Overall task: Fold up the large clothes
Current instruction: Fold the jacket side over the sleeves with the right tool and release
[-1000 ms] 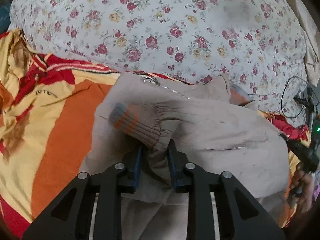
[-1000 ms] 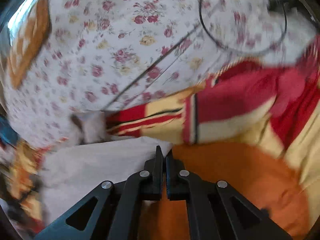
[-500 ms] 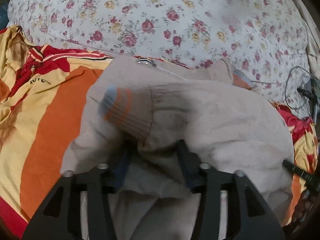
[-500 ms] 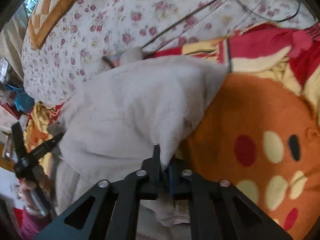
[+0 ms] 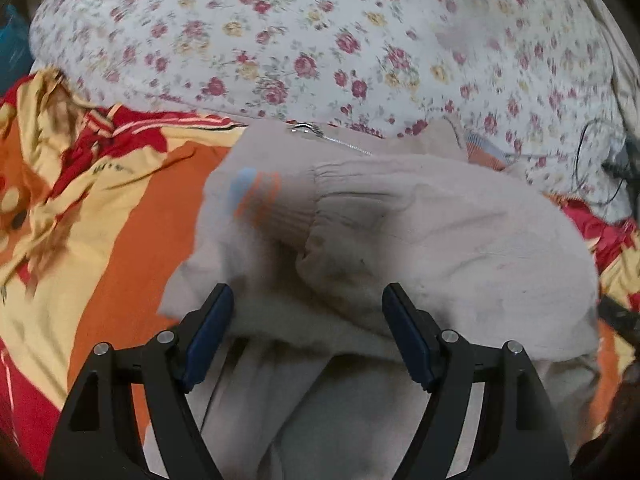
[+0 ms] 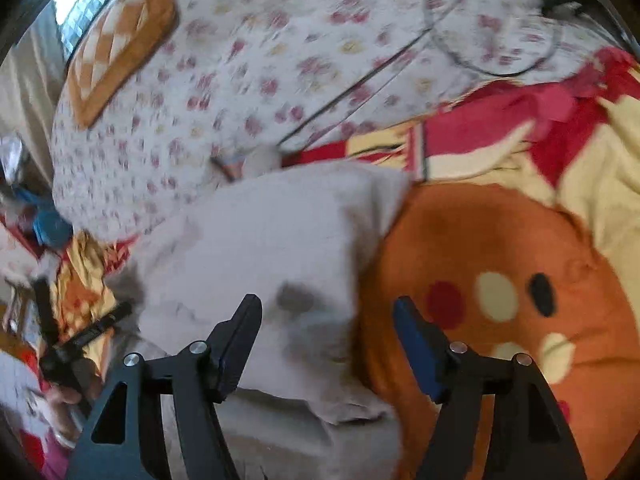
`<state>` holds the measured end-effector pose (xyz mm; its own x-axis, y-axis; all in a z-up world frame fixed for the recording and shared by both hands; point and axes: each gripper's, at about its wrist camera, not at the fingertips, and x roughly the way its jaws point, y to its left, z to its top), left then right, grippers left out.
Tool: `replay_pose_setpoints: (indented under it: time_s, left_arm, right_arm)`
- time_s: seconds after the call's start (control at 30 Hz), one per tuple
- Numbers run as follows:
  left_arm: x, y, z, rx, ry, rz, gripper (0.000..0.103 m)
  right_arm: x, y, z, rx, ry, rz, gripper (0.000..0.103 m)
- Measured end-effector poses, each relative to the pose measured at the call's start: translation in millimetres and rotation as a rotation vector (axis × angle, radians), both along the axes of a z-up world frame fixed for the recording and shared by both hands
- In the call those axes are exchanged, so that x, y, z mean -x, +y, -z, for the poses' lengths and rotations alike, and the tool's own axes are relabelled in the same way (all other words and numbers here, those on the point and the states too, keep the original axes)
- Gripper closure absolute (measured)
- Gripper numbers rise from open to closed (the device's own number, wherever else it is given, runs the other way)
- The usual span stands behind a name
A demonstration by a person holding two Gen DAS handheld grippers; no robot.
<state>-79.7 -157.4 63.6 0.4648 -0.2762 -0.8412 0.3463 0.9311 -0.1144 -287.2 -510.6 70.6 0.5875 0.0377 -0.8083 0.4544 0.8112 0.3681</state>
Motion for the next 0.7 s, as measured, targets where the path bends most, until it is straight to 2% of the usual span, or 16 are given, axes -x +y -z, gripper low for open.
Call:
replay_pose_setpoints:
  time_s: [0.07, 0.1, 0.13, 0.23, 0.3, 0.4, 0.47, 0.57, 0.67, 0.7]
  left_arm:
    - [6.7, 7.5, -4.3, 0.016, 0.013, -0.007, 0.026]
    - [10.5, 11.9, -7.0, 0.019, 0.015, -0.008, 0.026]
    - [14.3, 17.3, -10.4, 0.015, 0.013, -0.007, 0.026]
    - [24.1, 40.2, -20.2, 0.005, -0.027, -0.025, 0.026]
    - [25.8, 56.1, -20.3, 0.010, -0.048, -0.074, 0.026]
    - [23.0, 71.1, -8.9, 0.051, 0.012, -0.123, 0.026]
    - [25.3, 76.0, -2.4, 0.076, 0.047, -0.129, 0.026]
    - [32.4, 78.7, -1.9, 0.054, 0.028, -0.128, 0.026]
    - [40.3, 80.5, -3.7, 0.044, 0.016, -0.133, 0.026]
    - [43.4, 81.9, -3.6, 0.047, 0.017, -0.135, 0.026]
  right_arm:
    - [-12.9, 2.2, 11.1, -0.023, 0.010, -0.005, 0.043]
    - [-21.0, 0.4, 19.2, -0.056, 0.025, -0.021, 0.079]
    - [-21.4, -0.4, 20.8, -0.049, 0.039, -0.027, 0.098]
    - [-8.6, -6.7, 2.3, 0.047, -0.002, -0.015, 0.100]
    - [1.1, -15.7, -1.6, 0.095, 0.012, 0.017, 0.103]
    - [2.6, -26.8, 14.6, 0.143, 0.089, 0.073, 0.103]
    - [7.8, -30.5, 21.9, 0.107, 0.098, 0.084, 0.103]
    - [17.9, -26.2, 6.4, 0.128, 0.071, 0.090, 0.102]
    - [23.2, -11.2, -21.2, 0.188, 0.035, 0.097, 0.079]
    - [23.7, -2.0, -30.1, 0.196, 0.011, 0.069, 0.066]
